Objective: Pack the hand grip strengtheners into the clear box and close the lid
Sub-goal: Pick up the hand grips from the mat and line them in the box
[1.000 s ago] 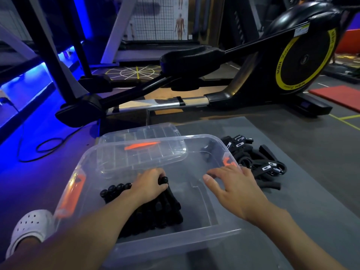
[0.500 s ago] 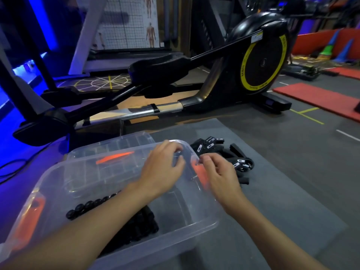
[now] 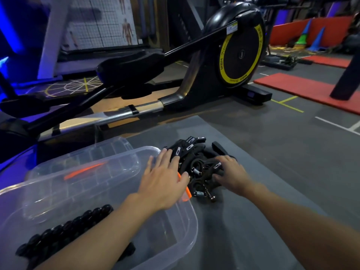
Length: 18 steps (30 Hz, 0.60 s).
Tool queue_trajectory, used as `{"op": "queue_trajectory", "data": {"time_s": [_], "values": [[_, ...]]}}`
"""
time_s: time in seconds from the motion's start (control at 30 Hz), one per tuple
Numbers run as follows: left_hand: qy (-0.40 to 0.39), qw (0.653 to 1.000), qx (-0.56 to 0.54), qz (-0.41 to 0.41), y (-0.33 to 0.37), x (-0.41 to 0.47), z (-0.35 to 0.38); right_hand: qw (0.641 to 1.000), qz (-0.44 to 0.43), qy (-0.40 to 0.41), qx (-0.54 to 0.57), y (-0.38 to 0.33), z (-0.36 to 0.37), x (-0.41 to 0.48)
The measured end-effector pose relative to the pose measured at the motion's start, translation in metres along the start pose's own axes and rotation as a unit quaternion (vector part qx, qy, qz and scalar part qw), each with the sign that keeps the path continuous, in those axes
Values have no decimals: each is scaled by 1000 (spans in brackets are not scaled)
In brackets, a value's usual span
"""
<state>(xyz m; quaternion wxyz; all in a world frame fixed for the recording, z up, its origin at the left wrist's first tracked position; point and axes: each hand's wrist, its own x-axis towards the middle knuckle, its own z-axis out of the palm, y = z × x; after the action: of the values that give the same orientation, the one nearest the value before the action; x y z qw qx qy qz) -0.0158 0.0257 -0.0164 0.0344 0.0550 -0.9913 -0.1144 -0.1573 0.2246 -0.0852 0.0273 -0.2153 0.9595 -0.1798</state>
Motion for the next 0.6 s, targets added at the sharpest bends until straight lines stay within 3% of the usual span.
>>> {"op": "queue_trajectory", "data": {"time_s": [0.2, 0.4, 0.5, 0.6], "values": [[10, 1000, 3, 4, 0, -2, 0, 993, -97, -26, -54, 11, 10, 32], [34, 999, -14, 14, 0, -2, 3, 978, -144, -111, -97, 37, 22, 25], [39, 999, -20, 21, -1, -3, 3, 966, -131, -153, -163, 49, 24, 16], [38, 999, -23, 18, -1, -3, 2, 968, -98, -175, -147, 56, 34, 5]]}}
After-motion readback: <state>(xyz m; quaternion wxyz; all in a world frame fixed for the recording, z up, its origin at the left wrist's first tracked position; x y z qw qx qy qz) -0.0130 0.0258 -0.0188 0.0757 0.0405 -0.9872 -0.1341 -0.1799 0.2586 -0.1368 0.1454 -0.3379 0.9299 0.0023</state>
